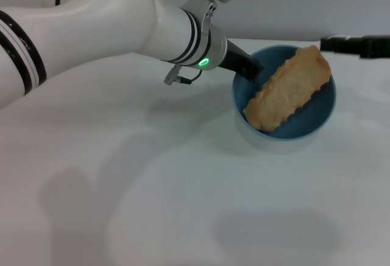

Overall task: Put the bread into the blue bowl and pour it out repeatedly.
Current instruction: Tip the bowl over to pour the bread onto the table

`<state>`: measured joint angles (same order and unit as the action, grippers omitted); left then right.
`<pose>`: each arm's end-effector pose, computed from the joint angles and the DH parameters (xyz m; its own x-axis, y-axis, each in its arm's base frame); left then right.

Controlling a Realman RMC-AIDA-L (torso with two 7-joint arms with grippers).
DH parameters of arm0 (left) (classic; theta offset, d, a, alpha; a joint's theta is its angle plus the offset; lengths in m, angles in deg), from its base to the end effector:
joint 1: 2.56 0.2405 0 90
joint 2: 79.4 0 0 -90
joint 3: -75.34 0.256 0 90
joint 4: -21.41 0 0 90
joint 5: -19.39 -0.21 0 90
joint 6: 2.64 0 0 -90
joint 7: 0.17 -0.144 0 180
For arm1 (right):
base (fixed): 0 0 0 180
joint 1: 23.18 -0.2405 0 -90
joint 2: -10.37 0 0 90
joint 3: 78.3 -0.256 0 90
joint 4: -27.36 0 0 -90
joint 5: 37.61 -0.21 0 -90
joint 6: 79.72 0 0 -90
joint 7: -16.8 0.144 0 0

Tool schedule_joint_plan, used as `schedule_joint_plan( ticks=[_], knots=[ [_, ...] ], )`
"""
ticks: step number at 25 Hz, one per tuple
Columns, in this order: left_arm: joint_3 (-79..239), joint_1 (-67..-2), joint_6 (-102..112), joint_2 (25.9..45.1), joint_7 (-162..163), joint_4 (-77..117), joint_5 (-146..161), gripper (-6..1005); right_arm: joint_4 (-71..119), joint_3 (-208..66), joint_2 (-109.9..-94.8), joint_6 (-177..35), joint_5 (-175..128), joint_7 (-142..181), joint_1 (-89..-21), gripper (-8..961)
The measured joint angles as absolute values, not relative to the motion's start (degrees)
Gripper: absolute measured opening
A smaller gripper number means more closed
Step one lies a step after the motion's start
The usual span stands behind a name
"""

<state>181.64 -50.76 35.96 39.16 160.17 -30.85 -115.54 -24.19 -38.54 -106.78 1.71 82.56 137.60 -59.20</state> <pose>-0.1146 0.4128 -0.1072 0.8604 0.4941 0.1247 0.4835 -0.7143 -0.5060 0.2308 0.3930 0.0559 0.5467 -0.6476 -0.5307 -0.8069 -0.5769 -0.1273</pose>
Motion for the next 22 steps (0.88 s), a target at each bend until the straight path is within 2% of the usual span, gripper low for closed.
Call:
schedule_joint_plan(
  ticks=[6, 9, 12, 22],
  knots=[
    [182.05, -51.14, 31.48, 39.06, 159.48, -28.98, -115.94, 0, -27.24, -43.36, -106.72, 0.49, 72.21, 129.09, -53.54, 439],
    [182.35, -52.07, 27.4, 38.99, 157.18, -27.64, -116.01, 0, -26.86, -46.95, -107.32, -3.73, 70.0, 121.09, -50.65, 559],
    [183.35, -53.41, 22.82, 39.1, 152.88, -26.45, -116.01, -1, -22.06, -50.02, -108.13, -9.85, 68.21, 112.04, -48.19, 585],
    [195.54, -61.25, 9.19, 39.47, 145.04, -21.11, -116.22, -1, -1.54, -51.5, -108.2, -12.77, 49.3, 88.52, -40.95, 603]
  ],
)
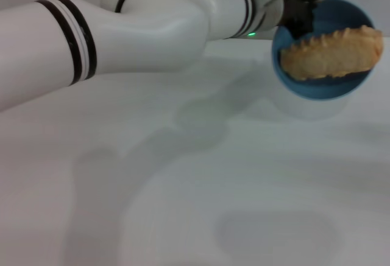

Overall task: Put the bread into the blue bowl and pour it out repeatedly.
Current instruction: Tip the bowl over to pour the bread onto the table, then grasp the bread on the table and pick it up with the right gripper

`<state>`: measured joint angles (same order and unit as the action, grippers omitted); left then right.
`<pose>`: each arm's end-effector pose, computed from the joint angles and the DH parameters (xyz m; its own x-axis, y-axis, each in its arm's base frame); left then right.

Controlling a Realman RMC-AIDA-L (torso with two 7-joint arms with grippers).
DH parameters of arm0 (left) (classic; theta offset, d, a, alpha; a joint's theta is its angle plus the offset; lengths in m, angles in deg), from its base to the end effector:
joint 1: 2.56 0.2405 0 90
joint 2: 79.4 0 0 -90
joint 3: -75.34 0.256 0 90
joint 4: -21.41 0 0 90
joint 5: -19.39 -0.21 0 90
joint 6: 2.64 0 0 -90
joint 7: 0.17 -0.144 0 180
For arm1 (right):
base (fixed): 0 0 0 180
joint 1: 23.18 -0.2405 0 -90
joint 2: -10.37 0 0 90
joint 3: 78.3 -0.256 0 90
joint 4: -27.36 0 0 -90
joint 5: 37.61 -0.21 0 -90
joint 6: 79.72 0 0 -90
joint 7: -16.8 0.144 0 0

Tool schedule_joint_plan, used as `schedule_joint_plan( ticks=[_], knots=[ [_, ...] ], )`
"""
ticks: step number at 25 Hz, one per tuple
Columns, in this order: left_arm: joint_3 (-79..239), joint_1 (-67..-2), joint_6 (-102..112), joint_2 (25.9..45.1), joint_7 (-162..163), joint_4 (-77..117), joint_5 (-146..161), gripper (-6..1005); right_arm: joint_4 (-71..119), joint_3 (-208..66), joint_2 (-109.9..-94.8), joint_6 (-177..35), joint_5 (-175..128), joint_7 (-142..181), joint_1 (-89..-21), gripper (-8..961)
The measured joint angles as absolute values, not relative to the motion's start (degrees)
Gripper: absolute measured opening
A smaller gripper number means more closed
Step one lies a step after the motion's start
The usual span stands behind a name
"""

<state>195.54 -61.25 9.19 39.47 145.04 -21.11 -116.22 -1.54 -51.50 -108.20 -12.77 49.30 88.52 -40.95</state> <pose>-0.0535 0.4365 -0.1281 0.9946 -0.1030 0.0086 -0.0715 -0.7451 -0.6631 0.3793 0.3095 0.0616 0.4441 -0.2544 -0.8591 -0.8892 -0.2426 -0.3878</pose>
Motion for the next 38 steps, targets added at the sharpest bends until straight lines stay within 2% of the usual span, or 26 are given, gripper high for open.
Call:
schedule_joint_plan(
  ticks=[5, 8, 16, 24, 30, 38],
  knots=[
    [197.01, -61.27, 4.71, 39.53, 141.83, -21.18, -116.23, -1, 0.82, -52.72, -108.23, -13.4, 49.15, 87.82, -39.23, 604],
    [201.6, -59.12, -4.63, 39.6, 136.36, -21.56, -116.23, 0, 1.86, -53.4, -108.26, -13.42, 48.96, 87.28, -39.1, 604],
    [202.52, -58.02, -8.57, 39.68, 132.97, -21.13, -116.23, 0, 2.02, -53.72, -108.23, -13.46, 48.4, 87.2, -39.26, 604],
    [199.67, -57.0, -7.92, 39.69, 134.89, -21.04, -115.4, -1, 3.68, -55.02, -108.01, -13.46, 48.33, 87.2, -39.8, 603],
    [191.33, -57.73, 0.11, 39.5, 143.81, -20.33, -112.76, -1, 3.85, -53.15, -107.81, -12.5, 50.95, 95.12, -40.63, 603],
    [183.15, -56.6, 10.83, 39.17, 150.87, -18.31, -112.56, 0, -7.42, -49.64, -105.41, -0.67, 76.56, 130.21, -43.0, 604]
  ],
)
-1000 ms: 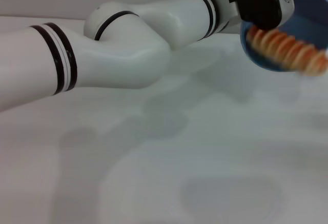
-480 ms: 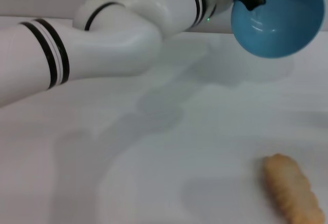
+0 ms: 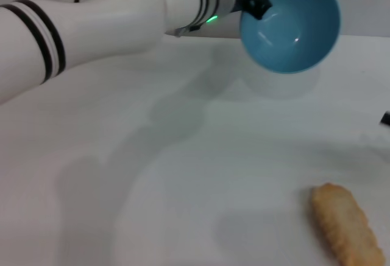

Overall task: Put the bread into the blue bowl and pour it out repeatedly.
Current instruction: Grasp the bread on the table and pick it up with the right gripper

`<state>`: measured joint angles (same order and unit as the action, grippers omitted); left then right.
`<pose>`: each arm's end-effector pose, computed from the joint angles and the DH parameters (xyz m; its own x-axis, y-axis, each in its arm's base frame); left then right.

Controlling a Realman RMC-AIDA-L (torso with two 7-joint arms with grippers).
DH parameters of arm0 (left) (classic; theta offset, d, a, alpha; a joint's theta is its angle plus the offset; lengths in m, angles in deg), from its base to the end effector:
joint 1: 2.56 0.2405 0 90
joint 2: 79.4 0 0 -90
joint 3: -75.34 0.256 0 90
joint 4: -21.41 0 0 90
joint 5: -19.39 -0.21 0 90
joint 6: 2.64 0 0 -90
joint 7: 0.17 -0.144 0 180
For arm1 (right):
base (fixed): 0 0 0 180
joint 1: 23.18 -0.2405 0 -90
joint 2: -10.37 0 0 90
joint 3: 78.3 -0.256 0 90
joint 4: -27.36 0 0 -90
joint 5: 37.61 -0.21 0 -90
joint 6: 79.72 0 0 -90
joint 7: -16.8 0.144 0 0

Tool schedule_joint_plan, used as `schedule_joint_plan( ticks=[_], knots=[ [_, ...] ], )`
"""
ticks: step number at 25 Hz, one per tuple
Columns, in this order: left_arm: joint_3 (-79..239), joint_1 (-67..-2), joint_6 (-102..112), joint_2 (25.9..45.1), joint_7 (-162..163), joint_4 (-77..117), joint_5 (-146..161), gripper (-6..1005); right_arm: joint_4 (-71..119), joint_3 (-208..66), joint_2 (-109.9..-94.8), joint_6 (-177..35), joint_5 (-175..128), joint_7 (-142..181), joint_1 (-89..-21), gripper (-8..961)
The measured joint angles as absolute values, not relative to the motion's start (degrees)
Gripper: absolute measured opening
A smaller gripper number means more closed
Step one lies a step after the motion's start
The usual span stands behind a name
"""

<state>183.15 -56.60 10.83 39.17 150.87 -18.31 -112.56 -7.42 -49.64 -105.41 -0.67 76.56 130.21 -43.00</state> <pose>-0.1009 0.4609 -0.0939 0.9427 0.2312 0.2405 0.3336 -0.6447 -0.6878 0.3636 0.2961 0.0437 0.1159 -0.7214 -0.6827 -0.9804 -0.1934 0.0380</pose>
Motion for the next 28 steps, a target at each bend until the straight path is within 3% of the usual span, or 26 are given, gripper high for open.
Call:
schedule_joint_plan(
  ticks=[6, 28],
  knots=[
    [183.08, -54.29, 11.13, 39.14, 152.14, -18.85, -112.53, 0, -7.75, -49.19, -103.89, 4.53, 90.78, 141.56, -47.62, 604],
    [184.4, -52.63, 10.54, 39.46, 152.9, -19.38, -111.68, 0, -1.9, -42.61, -103.84, 5.11, 107.02, 153.24, -53.72, 603]
  ],
)
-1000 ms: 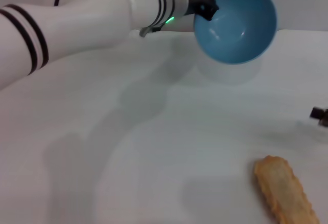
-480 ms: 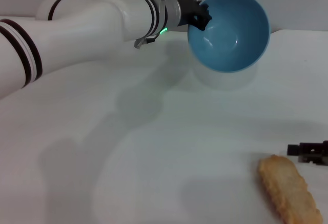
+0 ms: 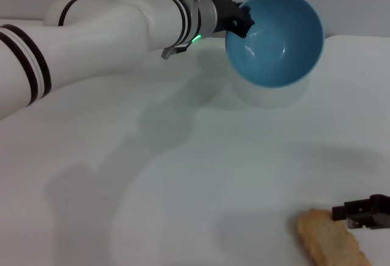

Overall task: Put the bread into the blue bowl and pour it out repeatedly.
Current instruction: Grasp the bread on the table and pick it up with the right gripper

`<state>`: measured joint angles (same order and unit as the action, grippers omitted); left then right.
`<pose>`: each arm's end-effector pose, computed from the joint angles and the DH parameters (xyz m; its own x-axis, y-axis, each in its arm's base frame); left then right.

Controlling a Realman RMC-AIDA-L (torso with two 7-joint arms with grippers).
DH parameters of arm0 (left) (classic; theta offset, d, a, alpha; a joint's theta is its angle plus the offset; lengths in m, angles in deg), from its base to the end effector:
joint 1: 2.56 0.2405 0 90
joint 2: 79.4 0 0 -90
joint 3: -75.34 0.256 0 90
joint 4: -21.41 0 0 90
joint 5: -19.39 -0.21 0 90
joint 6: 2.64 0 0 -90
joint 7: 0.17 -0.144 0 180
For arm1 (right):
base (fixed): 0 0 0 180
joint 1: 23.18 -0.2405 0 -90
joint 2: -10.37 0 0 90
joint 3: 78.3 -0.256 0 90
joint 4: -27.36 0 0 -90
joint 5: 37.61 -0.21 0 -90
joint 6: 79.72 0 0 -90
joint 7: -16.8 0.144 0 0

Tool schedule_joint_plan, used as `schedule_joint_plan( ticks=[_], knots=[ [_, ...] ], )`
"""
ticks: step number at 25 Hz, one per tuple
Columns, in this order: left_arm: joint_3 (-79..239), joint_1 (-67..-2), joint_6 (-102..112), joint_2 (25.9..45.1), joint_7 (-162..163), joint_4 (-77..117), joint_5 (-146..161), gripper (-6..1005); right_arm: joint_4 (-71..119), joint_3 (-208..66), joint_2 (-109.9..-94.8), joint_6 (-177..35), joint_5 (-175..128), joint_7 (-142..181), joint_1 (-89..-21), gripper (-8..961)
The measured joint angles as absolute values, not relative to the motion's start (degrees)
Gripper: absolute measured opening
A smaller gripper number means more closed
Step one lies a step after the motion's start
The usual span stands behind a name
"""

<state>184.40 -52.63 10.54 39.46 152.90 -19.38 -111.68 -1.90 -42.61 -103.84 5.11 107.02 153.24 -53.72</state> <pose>-0.1243 0.4488 -0.0991 0.9130 0.3029 0.2732 0.4068 -0.6261 -0.6653 0.3474 0.2879 -0.0067 0.0105 -0.9942 -0.1070 -0.9997 -0.0079 -0.0242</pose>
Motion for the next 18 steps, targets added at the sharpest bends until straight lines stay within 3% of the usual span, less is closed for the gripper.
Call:
schedule_joint_plan(
  ticks=[18],
  knots=[
    [185.69, -52.03, 9.73, 39.35, 152.94, -19.48, -110.19, -1, -1.61, -42.03, -106.24, 4.8, 107.34, 151.9, -55.98, 604]
  ],
)
